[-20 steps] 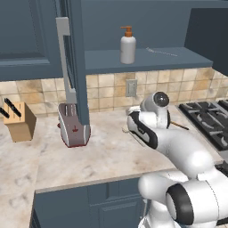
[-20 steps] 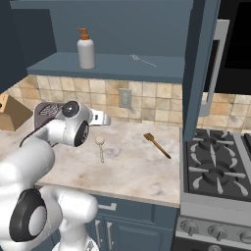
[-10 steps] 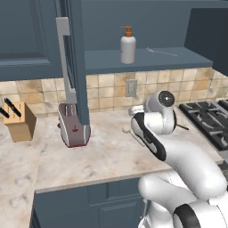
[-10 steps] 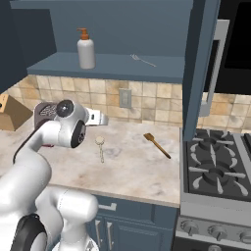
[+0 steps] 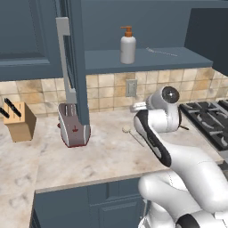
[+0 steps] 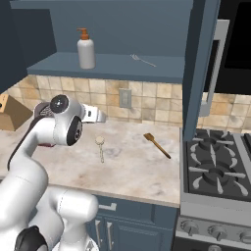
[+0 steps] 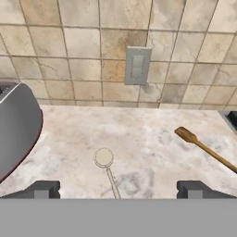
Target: Pick the dish brush and soap dispenser from the cabinet and place them on the counter.
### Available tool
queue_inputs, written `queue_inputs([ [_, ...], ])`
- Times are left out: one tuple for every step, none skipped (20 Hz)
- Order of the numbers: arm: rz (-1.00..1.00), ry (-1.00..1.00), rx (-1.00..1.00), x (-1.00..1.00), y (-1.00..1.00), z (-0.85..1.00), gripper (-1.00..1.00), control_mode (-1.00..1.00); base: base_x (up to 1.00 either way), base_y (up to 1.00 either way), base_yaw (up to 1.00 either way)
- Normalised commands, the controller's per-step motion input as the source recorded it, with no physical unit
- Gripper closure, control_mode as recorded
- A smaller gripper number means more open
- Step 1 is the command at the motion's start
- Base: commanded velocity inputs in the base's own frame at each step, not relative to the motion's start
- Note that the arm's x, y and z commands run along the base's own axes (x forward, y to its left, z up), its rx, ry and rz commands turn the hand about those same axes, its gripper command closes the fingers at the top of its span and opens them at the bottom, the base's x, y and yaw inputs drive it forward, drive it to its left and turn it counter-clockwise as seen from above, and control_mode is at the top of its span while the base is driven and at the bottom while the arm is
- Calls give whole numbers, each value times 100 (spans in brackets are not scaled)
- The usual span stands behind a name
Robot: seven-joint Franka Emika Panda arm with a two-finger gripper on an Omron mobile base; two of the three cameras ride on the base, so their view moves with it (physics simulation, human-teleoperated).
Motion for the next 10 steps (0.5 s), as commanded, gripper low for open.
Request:
queue_inputs([
  [0,0,6,-6,0,8,-100,-100,0,0,0],
  [0,0,7,-4,0,14,-100,-100,0,0,0],
  [0,0,8,-8,0,20,-100,-100,0,0,0],
  [0,0,8,0,0,22,-100,-100,0,0,0],
  [0,0,7,-3,2,30,-100,-100,0,0,0],
  [0,0,5,0,0,42,-100,-100,0,0,0],
  [0,0,4,0,3,36,-100,-100,0,0,0],
  [0,0,2,0,3,39,-100,-100,0,0,0],
  [0,0,0,-6,1,45,-100,-100,0,0,0],
  [0,0,0,-10,2,43,-100,-100,0,0,0],
])
